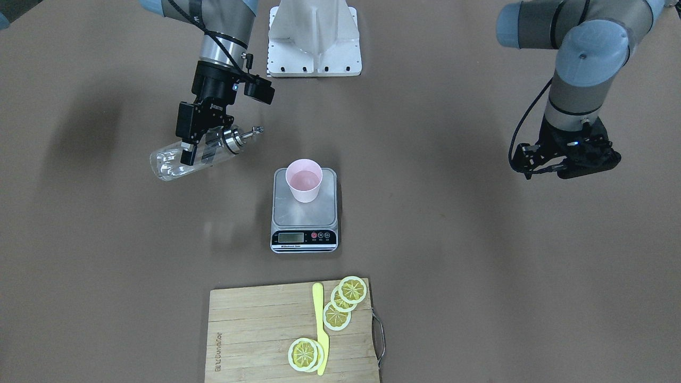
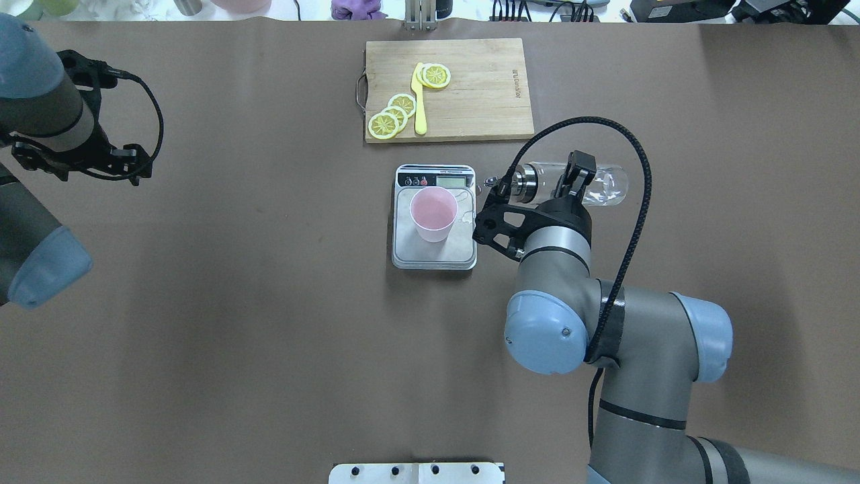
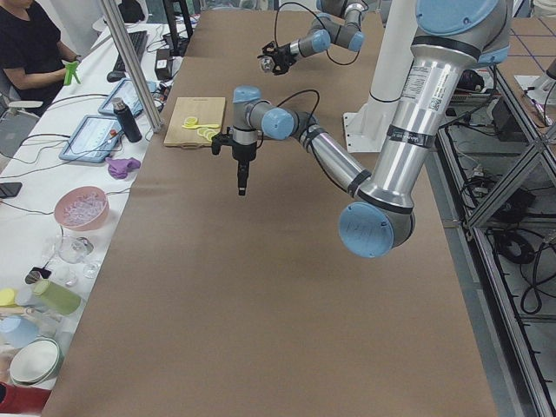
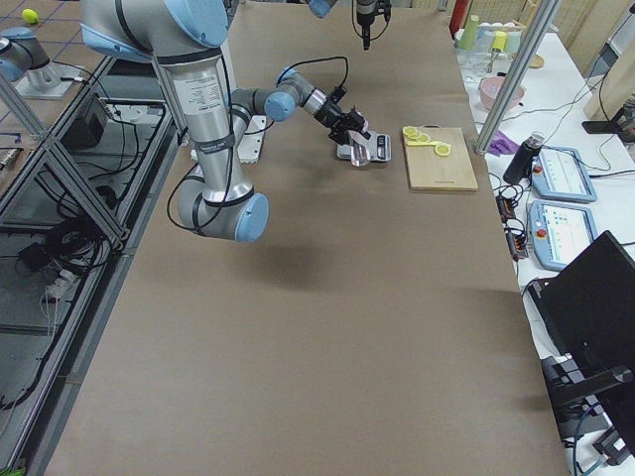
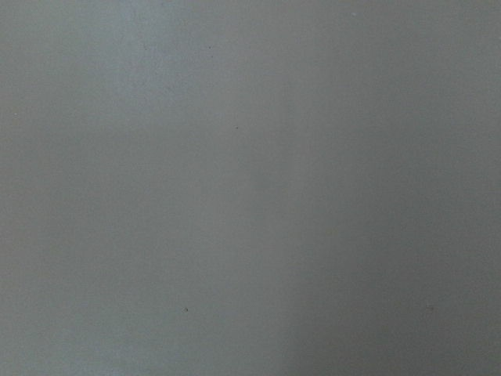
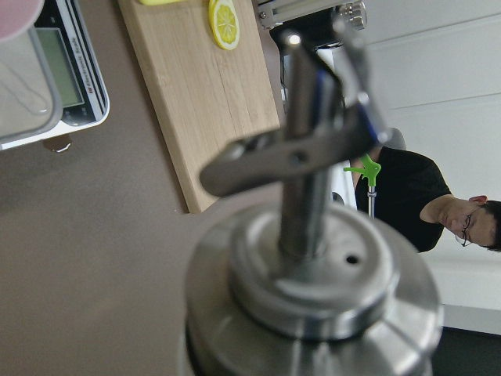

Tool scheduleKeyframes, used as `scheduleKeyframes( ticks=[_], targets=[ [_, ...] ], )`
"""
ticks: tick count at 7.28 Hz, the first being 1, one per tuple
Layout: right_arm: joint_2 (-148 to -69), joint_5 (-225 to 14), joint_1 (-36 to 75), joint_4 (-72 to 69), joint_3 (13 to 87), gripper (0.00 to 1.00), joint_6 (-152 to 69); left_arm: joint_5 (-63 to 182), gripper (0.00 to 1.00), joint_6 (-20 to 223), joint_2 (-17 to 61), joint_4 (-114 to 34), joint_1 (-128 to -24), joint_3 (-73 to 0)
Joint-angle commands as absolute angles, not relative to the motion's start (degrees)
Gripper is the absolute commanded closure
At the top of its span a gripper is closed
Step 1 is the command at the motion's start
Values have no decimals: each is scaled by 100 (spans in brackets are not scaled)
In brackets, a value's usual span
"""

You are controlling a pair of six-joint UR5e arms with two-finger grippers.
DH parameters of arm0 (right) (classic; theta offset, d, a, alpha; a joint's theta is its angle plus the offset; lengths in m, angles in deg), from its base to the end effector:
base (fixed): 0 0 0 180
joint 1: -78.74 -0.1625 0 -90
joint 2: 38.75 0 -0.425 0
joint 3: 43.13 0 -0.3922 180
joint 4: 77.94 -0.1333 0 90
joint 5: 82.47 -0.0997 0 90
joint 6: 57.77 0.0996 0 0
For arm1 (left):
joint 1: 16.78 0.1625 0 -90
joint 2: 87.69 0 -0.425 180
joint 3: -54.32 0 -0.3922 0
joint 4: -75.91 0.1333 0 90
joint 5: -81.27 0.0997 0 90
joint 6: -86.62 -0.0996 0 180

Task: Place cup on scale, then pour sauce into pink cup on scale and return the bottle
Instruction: 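Tilt the bottle spout over the pink cup with the right gripper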

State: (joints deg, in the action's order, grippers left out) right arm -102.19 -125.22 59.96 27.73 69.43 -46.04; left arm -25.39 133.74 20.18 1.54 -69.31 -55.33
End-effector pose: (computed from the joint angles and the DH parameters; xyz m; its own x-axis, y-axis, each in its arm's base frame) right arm -0.4705 -0.3780 0.2476 0.7498 -0.4470 -0.4878 0.6511 0.3672 0.6643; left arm 0.2634 -0.5158 0.3795 0.8868 -0.0853 -0.4542 0.1254 0.9904 0.0588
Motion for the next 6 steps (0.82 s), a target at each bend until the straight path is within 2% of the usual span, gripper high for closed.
scheduleKeyframes(
  ticks=[1,4,6],
  targets=[
    [-9871,-12387,5976,2771,6308,100,-4783,-2525,1,13364,1980,155,-6934,-5519],
    [-9554,-12080,5923,2771,5761,100,-5266,-2516,1,13356,1979,155,-6926,-5449],
    [-9483,-11746,5923,2762,5672,100,-5940,-2525,1,13356,1980,146,-6917,-5362]
  ],
)
